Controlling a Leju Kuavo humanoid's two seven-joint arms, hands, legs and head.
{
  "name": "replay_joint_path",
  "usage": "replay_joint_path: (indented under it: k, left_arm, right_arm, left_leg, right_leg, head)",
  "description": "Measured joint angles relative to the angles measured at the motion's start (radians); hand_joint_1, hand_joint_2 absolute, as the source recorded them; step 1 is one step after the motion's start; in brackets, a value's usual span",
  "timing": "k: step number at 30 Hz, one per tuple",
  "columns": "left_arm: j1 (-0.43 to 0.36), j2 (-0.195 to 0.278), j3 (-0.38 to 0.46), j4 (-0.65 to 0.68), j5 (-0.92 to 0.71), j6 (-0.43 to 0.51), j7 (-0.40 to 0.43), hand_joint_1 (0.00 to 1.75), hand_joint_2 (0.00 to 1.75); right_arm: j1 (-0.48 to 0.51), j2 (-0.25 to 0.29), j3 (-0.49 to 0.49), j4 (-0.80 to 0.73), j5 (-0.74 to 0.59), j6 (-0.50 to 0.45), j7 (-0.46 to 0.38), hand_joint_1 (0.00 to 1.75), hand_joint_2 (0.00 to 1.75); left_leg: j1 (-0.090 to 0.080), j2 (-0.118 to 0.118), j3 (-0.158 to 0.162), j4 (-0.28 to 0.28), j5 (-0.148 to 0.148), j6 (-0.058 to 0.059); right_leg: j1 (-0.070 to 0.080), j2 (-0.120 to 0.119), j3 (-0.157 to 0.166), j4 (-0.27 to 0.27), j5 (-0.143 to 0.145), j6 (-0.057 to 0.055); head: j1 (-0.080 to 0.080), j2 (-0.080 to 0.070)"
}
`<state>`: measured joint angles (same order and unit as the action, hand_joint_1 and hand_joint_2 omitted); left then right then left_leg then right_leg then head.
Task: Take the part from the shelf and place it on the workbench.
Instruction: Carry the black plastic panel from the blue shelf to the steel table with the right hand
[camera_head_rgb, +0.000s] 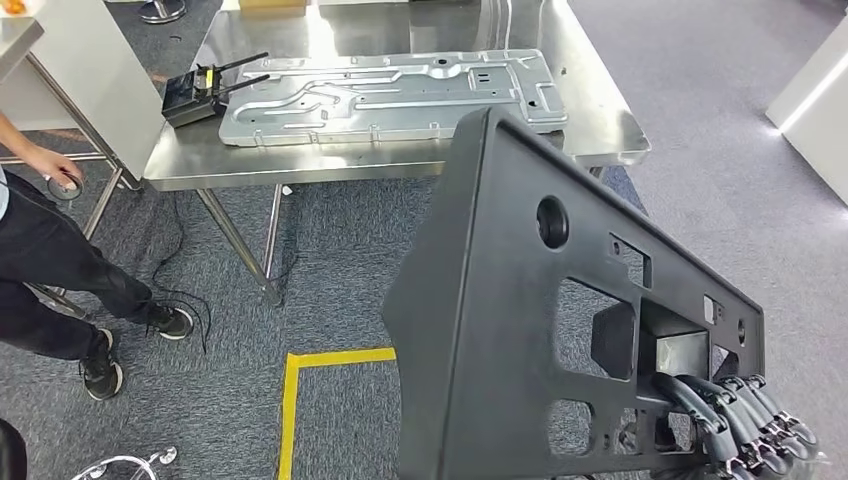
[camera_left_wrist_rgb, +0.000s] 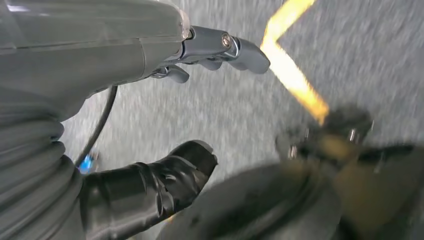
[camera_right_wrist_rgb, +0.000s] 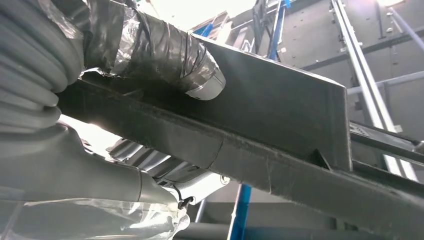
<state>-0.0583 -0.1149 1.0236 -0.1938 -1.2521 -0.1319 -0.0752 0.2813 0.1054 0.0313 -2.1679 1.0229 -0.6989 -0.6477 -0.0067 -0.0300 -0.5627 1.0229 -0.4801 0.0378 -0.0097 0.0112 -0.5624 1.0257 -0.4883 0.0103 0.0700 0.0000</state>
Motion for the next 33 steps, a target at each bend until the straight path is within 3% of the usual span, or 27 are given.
replay_joint_path:
  k: [2, 5, 7, 8, 9, 11, 12, 15, 17, 19, 21, 22, 23, 25, 27, 29, 31, 33]
  left_arm:
    - [0.007, 0.006, 0.018, 0.0, 0.012, -0.023, 0.003, 0.0, 1.75]
    - [0.014, 0.01, 0.043, 0.0, 0.03, -0.061, 0.009, 0.0, 1.75]
    - [0.02, 0.013, 0.057, 0.0, 0.037, -0.077, 0.015, 0.0, 1.75]
    - [0.024, 0.015, 0.064, 0.0, 0.042, -0.084, 0.021, 0.0, 1.75]
    - [0.029, 0.016, 0.071, 0.0, 0.047, -0.092, 0.029, 0.0, 1.75]
    - [0.04, 0.017, 0.089, 0.0, 0.061, -0.113, 0.047, 0.0, 1.75]
    - [0.046, 0.016, 0.098, 0.0, 0.068, -0.125, 0.052, 0.0, 1.75]
    - [0.072, 0.014, 0.123, -0.002, 0.082, -0.153, 0.047, 0.0, 1.75]
    - [0.089, 0.012, 0.134, -0.004, 0.084, -0.161, 0.042, 0.0, 1.75]
    - [0.099, 0.011, 0.141, -0.006, 0.085, -0.164, 0.039, 0.0, 1.75]
    - [0.104, 0.011, 0.148, -0.008, 0.086, -0.165, 0.037, 0.0, 1.75]
    - [0.105, 0.011, 0.151, -0.009, 0.086, -0.165, 0.037, 0.0, 1.75]
    - [0.105, 0.011, 0.153, -0.009, 0.086, -0.166, 0.037, 0.0, 1.75]
    - [0.105, 0.01, 0.155, -0.01, 0.086, -0.166, 0.037, 0.0, 1.75]
    - [0.105, 0.006, 0.156, -0.012, 0.086, -0.167, 0.037, 0.0, 1.75]
    - [0.106, 0.003, 0.159, -0.015, 0.086, -0.168, 0.038, 0.0, 1.75]
    - [0.108, 0.0, 0.164, -0.018, 0.086, -0.168, 0.038, 0.0, 1.75]
    - [0.11, -0.003, 0.171, -0.024, 0.083, -0.169, 0.039, 0.0, 1.75]
  right_arm:
    - [0.0, 0.007, 0.002, 0.0, 0.004, 0.0, 0.0, 1.75, 1.75]
    - [0.002, 0.017, 0.002, 0.0, 0.009, 0.0, 0.0, 1.75, 1.75]
    - [0.004, 0.021, 0.002, 0.0, 0.011, 0.0, 0.0, 1.75, 1.75]
    - [0.004, 0.023, 0.002, 0.0, 0.013, 0.0, 0.0, 1.75, 1.75]
    - [0.004, 0.027, 0.002, 0.0, 0.017, 0.0, 0.0, 1.75, 1.75]
    - [0.003, 0.038, 0.0, 0.002, 0.027, 0.0, 0.0, 1.75, 1.75]
    - [0.002, 0.044, 0.0, 0.003, 0.031, 0.0, 0.0, 1.75, 1.75]
    - [0.001, 0.052, -0.001, 0.005, 0.035, 0.0, 0.0, 1.75, 1.75]
    - [0.0, 0.052, -0.002, 0.005, 0.034, 0.0, 0.0, 1.75, 1.75]
    - [0.0, 0.052, -0.003, 0.005, 0.032, 0.0, 0.0, 1.75, 1.75]
    - [0.001, 0.052, -0.003, 0.007, 0.031, 0.0, 0.0, 1.75, 1.75]
    - [0.001, 0.052, -0.003, 0.009, 0.031, 0.0, 0.0, 1.75, 1.75]
    - [0.001, 0.052, -0.003, 0.01, 0.03, 0.0, 0.0, 1.75, 1.75]
    - [0.001, 0.052, -0.003, 0.012, 0.03, 0.0, 0.0, 1.75, 1.75]
    - [-0.001, 0.052, -0.003, 0.012, 0.029, 0.0, 0.0, 1.75, 1.75]
    - [-0.004, 0.052, -0.004, 0.014, 0.028, 0.0, 0.0, 1.75, 1.75]
    - [-0.008, 0.053, -0.004, 0.016, 0.026, 0.0, 0.0, 1.75, 1.75]
    - [-0.013, 0.058, -0.004, 0.019, 0.028, 0.0, 0.0, 1.75, 1.75]
  left_leg:
    - [0.001, 0.005, -0.009, 0.024, -0.02, -0.012]
    - [0.008, 0.013, -0.081, 0.18, -0.106, -0.028]
    - [0.014, 0.016, -0.121, 0.261, -0.128, -0.036]
    - [0.017, 0.019, -0.117, 0.251, -0.111, -0.039]
    - [0.02, 0.025, -0.095, 0.206, -0.079, -0.041]
    - [0.02, 0.047, -0.033, 0.075, -0.022, -0.04]
    - [0.018, 0.054, -0.012, 0.032, -0.01, -0.036]
    - [0.012, 0.048, -0.003, 0.01, -0.01, -0.016]
    - [0.015, 0.04, 0.0, 0.004, -0.006, -0.002]
    - [0.016, 0.033, 0.002, -0.001, -0.002, 0.01]
    - [0.012, 0.021, 0.0, -0.001, -0.001, 0.016]
    - [0.01, 0.014, 0.001, 0.0, -0.002, 0.016]
    - [0.008, 0.006, 0.002, 0.0, -0.002, 0.017]
    - [0.005, -0.011, 0.007, 0.0, -0.002, 0.017]
    - [0.002, -0.025, 0.008, 0.001, -0.004, 0.014]
    - [0.003, -0.034, 0.004, 0.002, -0.003, 0.005]
    - [0.006, -0.04, 0.004, -0.002, -0.002, -0.004]
    - [0.002, -0.04, 0.011, -0.016, 0.004, 0.012]
  right_leg:
    - [-0.006, -0.007, 0.004, -0.009, 0.005, -0.011]
    - [-0.01, -0.023, 0.006, -0.013, 0.005, -0.023]
    - [-0.01, -0.033, 0.006, -0.012, 0.003, -0.023]
    - [-0.011, -0.037, 0.007, -0.01, 0.001, -0.021]
    - [-0.013, -0.04, 0.008, -0.008, -0.002, -0.018]
    - [-0.014, -0.046, 0.011, -0.002, -0.009, -0.008]
    - [-0.012, -0.049, 0.012, 0.0, -0.011, -0.003]
    - [-0.008, -0.057, 0.017, -0.001, -0.014, 0.014]
    - [-0.011, -0.05, 0.014, 0.015, -0.029, 0.024]
    - [-0.013, -0.032, -0.024, 0.101, -0.083, 0.03]
    - [-0.012, -0.021, -0.089, 0.233, -0.141, 0.031]
    - [-0.012, -0.02, -0.111, 0.273, -0.149, 0.03]
    - [-0.011, -0.018, -0.114, 0.276, -0.135, 0.027]
    - [-0.008, -0.008, -0.068, 0.174, -0.064, 0.016]
    - [-0.004, 0.017, -0.012, 0.05, -0.015, 0.003]
    - [0.0, 0.028, 0.005, 0.005, -0.009, -0.002]
    - [0.002, 0.022, 0.007, -0.005, -0.004, -0.004]
    - [-0.002, 0.019, 0.013, -0.019, 0.002, -0.002]
  head:
    - [-0.001, 0.0]
    - [-0.004, 0.0]
    - [-0.004, 0.0]
    - [-0.004, 0.0]
    - [-0.004, 0.0]
    - [-0.004, 0.0]
    - [-0.004, 0.0]
    - [-0.004, 0.0]
    - [-0.004, 0.0]
    - [-0.004, 0.0]
    - [-0.004, 0.0]
    - [-0.004, 0.0]
    - [-0.004, 0.0]
    - [-0.004, 0.0]
    - [-0.004, 0.0]
    - [-0.004, 0.0]
    - [-0.004, 0.0]
    - [-0.005, 0.0]
